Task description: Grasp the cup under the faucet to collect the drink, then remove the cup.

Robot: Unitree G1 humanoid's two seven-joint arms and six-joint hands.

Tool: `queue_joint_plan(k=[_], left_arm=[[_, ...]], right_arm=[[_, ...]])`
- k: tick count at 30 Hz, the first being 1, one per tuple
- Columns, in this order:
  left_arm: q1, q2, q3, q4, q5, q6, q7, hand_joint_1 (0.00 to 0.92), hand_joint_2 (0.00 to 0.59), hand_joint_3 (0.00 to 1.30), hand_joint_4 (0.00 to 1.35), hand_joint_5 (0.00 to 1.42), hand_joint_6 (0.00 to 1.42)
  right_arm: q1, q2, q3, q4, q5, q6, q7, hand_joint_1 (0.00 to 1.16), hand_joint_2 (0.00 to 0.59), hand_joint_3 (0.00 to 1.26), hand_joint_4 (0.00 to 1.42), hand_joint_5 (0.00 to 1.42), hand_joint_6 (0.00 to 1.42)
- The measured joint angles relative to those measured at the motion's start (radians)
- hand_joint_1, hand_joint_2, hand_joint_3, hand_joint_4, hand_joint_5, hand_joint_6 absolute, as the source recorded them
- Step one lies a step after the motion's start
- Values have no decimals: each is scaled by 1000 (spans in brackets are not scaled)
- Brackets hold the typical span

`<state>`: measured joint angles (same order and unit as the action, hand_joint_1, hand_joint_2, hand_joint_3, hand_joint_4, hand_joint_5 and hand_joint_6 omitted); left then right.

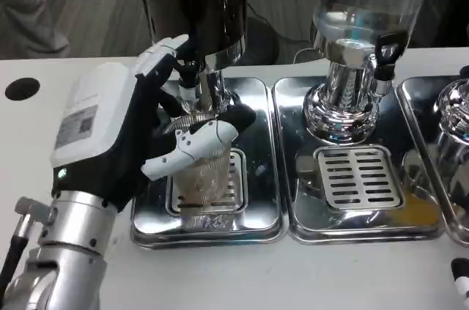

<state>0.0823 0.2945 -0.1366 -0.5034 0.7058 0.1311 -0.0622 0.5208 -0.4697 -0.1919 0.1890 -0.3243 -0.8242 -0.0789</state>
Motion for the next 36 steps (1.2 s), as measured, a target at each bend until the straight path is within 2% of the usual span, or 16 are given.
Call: queue_joint_plan(k=[36], left_arm=[[6, -1, -2, 0, 0, -5, 4, 0, 23, 248, 164, 621, 817]], right_arm=[[1, 0, 0, -1, 0, 1, 0, 282, 435, 87, 0, 0, 0]])
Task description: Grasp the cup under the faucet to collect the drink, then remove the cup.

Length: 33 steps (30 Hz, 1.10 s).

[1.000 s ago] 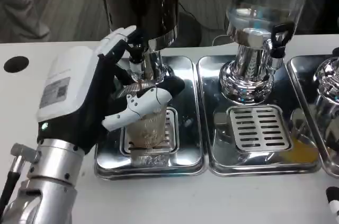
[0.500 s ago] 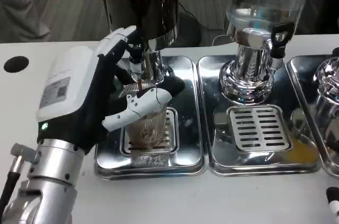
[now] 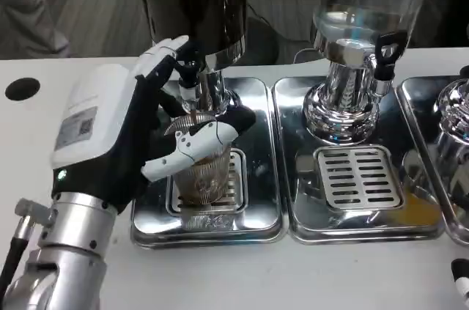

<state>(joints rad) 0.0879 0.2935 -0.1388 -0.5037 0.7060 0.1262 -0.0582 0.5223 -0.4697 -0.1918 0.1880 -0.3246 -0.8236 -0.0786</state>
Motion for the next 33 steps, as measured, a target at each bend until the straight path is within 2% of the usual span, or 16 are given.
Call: queue_joint_plan(k=[33], left_arm=[[15, 0, 5, 0, -27, -16, 6, 0, 29, 250, 167, 621, 823]], right_arm=[[-1, 0, 2, -8, -2, 6, 5, 282, 435, 87, 0, 0, 0]])
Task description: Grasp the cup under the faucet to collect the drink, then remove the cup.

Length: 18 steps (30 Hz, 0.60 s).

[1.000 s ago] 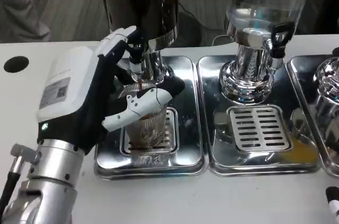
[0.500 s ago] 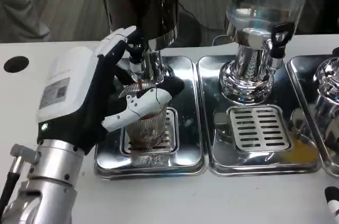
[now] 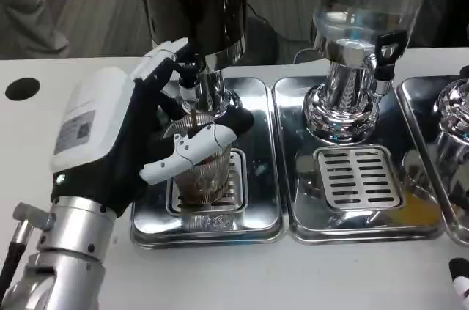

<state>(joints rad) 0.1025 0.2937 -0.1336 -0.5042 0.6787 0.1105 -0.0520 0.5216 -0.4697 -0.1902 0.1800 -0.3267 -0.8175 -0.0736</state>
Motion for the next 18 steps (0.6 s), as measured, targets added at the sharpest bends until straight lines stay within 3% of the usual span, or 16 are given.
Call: queue_joint_plan(k=[18], left_arm=[[1, 0, -1, -2, 0, 0, 1, 0, 30, 242, 157, 621, 825]], right_arm=[[6, 0, 0, -5, 0, 0, 0, 282, 435, 87, 0, 0, 0]])
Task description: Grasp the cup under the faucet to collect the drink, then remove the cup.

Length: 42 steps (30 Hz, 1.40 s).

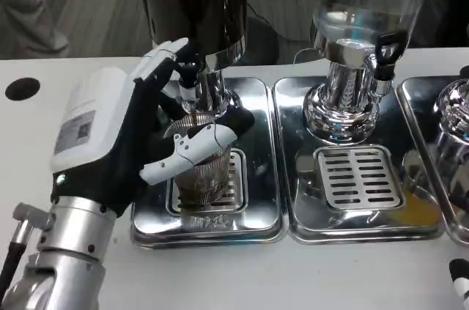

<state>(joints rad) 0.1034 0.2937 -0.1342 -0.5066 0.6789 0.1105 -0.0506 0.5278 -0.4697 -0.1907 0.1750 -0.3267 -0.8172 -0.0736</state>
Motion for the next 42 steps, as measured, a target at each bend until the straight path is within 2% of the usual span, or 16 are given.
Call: queue_joint_plan(k=[11, 18, 19, 21, 24, 28, 32, 35, 42], left_arm=[[-3, -4, 14, -1, -38, 0, 2, 0, 24, 117, 4, 638, 864], [-18, -4, 35, -2, -49, -2, 2, 0, 24, 83, 0, 656, 867], [-19, -4, 42, -3, -56, -2, 2, 0, 24, 82, 0, 645, 868], [-17, -5, 51, -10, -66, -2, 2, 0, 23, 81, 0, 530, 869], [-15, -5, 71, -27, -68, -9, 3, 0, 23, 91, 0, 329, 781], [34, 11, 106, -36, -66, -20, 5, 0, 15, 111, 16, 205, 625], [89, 36, 164, -35, -67, -23, 5, 0, 13, 121, 29, 153, 461], [130, 54, 202, -31, -80, -33, 5, 0, 9, 121, 30, 131, 397], [224, 84, 254, -6, -81, -75, 5, 0, 12, 133, 30, 89, 361]], right_arm=[[6, 0, 0, 0, 0, 0, 0, 282, 435, 87, 0, 0, 0], [7, 0, 0, 8, 0, 0, 0, 282, 435, 87, 0, 0, 0], [8, 0, -1, 8, 1, 0, 0, 282, 435, 87, 0, 0, 0], [8, 0, -1, 9, 2, 0, 0, 282, 435, 87, 0, 0, 0], [7, -1, -1, 9, 2, 0, 1, 281, 435, 92, 0, 0, 0], [6, -1, -1, 4, 10, 0, 9, 281, 435, 95, 0, 0, 0], [4, 0, -1, -12, 14, 0, 21, 280, 435, 101, 0, 0, 0], [4, 0, -1, -23, 21, 0, 28, 280, 435, 104, 0, 0, 0], [3, 3, 2, -32, 37, 5, 44, 283, 416, 115, 0, 2, 0]])
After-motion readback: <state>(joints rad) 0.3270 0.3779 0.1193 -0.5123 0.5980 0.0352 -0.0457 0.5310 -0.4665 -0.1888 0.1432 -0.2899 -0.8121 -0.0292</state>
